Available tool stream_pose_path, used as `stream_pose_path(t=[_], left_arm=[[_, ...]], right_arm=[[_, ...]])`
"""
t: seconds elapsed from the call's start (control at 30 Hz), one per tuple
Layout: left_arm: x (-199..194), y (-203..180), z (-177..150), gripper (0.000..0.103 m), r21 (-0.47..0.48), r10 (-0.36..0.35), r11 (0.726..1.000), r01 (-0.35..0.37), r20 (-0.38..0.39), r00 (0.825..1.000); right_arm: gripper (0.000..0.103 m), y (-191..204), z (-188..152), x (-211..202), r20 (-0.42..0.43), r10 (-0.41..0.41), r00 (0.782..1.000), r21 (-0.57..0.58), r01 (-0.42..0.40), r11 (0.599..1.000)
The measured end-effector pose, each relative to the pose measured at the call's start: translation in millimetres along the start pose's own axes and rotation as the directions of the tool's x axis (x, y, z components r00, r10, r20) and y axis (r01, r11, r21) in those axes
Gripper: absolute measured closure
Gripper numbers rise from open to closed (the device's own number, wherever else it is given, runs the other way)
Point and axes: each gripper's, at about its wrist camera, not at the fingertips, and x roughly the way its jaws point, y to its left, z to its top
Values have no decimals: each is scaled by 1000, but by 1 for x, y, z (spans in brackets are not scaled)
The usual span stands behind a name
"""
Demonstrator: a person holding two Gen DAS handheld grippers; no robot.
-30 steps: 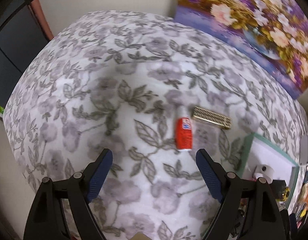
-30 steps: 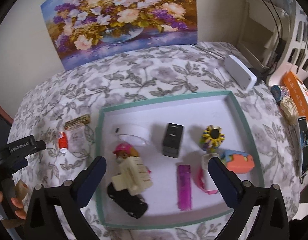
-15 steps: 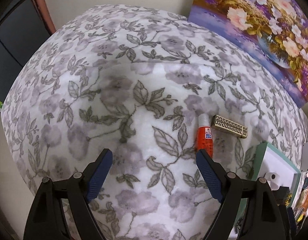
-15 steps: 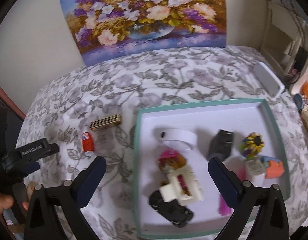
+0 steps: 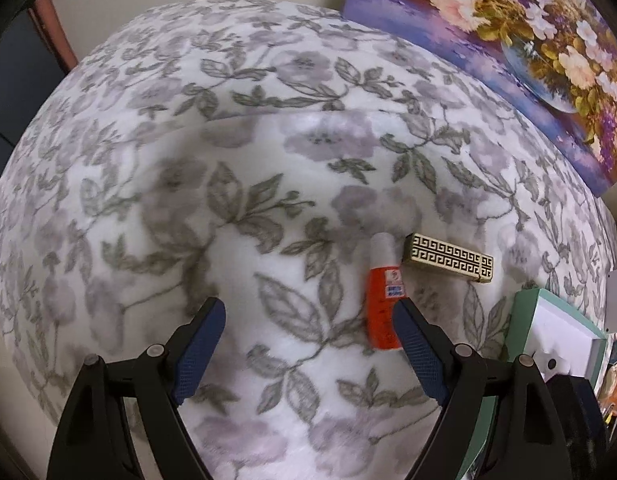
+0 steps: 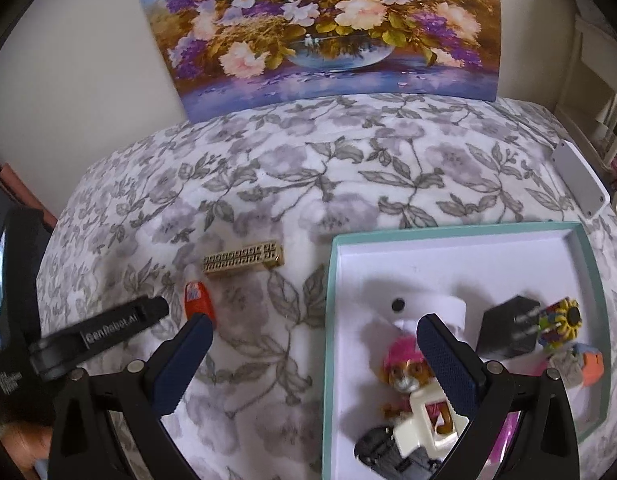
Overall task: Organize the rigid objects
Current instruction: 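Move both tools back toward the orange glue bottle and gold barrette, then grasp the orange glue bottle with the left tool while the right tool grasps the gold barrette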
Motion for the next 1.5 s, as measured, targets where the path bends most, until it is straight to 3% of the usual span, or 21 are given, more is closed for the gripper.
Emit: stream_pose_path(t=[0.2,0.33,0.43,0.6,0.7,0.8,1.23,1.5], left_arm=[[23,-14,4,17,15,-47,999,48,-34,998],[33,-24,3,17,63,-23,998,25,-36,999],[38,-27,4,23,69,-6,998,9,-39,999],[34,-35,5,51,99,-5,995,6,-12,1000],[34,-37,9,59,106,-23,994,25,-19,1000],[32,-40,11,74,116,-20,993,21,-16,1000],[17,12,26,74,3,-37,999,38,-21,999],[11,52,35,74,-84,-28,996,27,-4,1000]], right_arm=[[0,-8,16,15,-15,-18,1000,38,19,999],[0,-15,26,25,-23,-19,1000,70,21,997],[0,-17,32,31,-22,-20,1000,83,22,996],[0,-15,36,39,-31,-27,999,85,30,996],[0,-12,37,42,-32,-23,999,81,26,996],[0,-9,37,42,-28,-20,999,74,22,997],[0,7,37,51,-39,-7,999,34,8,999],[0,43,32,61,-46,-8,999,-81,5,997]])
